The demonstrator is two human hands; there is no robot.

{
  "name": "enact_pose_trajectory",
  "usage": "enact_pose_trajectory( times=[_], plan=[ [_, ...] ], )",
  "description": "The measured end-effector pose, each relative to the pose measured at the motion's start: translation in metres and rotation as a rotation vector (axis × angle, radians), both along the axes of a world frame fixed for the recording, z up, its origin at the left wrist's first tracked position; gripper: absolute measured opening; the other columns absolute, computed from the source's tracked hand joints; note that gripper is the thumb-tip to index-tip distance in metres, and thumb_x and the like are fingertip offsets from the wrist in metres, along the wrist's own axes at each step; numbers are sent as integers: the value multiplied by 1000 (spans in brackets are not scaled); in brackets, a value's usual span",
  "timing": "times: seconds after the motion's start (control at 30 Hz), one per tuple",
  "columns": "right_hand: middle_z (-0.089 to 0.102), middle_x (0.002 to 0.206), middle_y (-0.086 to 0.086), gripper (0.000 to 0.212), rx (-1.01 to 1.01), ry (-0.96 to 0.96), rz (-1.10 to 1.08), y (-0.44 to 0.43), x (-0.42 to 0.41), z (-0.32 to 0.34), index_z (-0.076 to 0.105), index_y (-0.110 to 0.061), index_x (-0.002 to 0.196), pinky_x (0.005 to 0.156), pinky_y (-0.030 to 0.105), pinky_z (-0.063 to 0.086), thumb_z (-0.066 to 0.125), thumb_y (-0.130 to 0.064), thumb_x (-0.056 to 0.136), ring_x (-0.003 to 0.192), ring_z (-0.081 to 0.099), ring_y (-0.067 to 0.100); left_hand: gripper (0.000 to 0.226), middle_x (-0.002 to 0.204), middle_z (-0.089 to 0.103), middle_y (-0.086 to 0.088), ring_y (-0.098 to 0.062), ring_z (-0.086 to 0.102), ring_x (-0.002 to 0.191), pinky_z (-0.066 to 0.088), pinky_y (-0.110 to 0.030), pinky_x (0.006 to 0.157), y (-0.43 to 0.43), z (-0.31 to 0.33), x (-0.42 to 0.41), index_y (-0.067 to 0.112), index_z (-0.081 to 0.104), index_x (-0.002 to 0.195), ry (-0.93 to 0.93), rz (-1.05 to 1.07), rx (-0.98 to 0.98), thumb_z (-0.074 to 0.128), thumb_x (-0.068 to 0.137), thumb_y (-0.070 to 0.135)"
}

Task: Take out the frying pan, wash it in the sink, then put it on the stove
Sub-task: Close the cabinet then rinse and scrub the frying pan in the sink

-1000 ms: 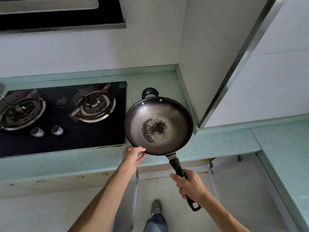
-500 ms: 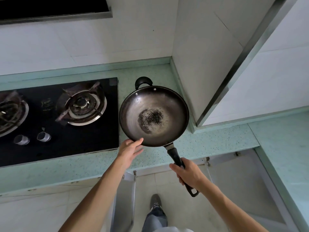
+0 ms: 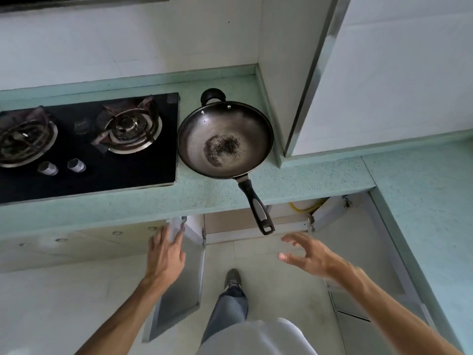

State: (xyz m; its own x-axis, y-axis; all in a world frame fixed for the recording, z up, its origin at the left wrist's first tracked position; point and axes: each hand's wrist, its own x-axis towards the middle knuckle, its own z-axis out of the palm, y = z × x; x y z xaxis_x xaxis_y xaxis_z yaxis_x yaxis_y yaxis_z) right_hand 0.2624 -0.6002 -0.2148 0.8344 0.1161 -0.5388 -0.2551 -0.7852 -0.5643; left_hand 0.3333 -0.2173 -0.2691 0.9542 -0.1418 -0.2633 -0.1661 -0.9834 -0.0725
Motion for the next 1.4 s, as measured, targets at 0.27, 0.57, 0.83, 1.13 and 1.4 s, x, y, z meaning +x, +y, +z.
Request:
enact_pose_trajectory(
  times=[0.27, 0.57, 0.83, 1.13, 1.4],
  plan=[
    [27, 159, 3, 56, -557, -61, 259, -64, -112, -30, 47, -30, 139, 121, 45, 12, 54, -55, 89, 149, 15, 24, 53, 134, 45, -18, -34, 49, 122, 40, -41, 104, 25, -20, -129, 33, 51, 137, 343, 543, 52, 58, 86, 46],
    [-8, 160, 26, 50, -913, 329, 137, -141, -229, -60, 47, -26, 139, 119, 59, 7, 48, -21, 89, 147, -7, 47, 29, 121, 64, -10, -33, 65, 106, 53, -34, 94, 16, -32, -158, 32, 74, 101, 392, 620, -129, 70, 73, 36],
    [8, 156, 30, 44, -848, 359, 5, -130, -262, -72, 52, -15, 135, 120, 46, 21, 52, -25, 92, 146, 13, 43, 28, 124, 48, -18, -39, 54, 112, 48, -36, 96, -58, -30, -179, 28, 71, 106, 334, 604, -216, 68, 80, 37],
    [24, 155, 23, 51, -522, 243, -358, -118, -221, -65, 41, -7, 138, 112, 46, 30, 50, -30, 94, 142, 26, 38, 33, 127, 36, -20, -37, 49, 109, 51, -40, 89, -143, -30, -169, 21, 61, 114, 346, 590, -414, 67, 85, 35],
    [46, 140, 24, 69, 40, 209, -1245, -140, -183, -79, 31, 7, 140, 98, 41, 42, 61, -29, 89, 126, 48, 37, 25, 132, 33, -19, -39, 53, 107, 52, -37, 82, -162, -48, -158, 25, 60, 108, 333, 575, -549, 68, 85, 29]
  ],
)
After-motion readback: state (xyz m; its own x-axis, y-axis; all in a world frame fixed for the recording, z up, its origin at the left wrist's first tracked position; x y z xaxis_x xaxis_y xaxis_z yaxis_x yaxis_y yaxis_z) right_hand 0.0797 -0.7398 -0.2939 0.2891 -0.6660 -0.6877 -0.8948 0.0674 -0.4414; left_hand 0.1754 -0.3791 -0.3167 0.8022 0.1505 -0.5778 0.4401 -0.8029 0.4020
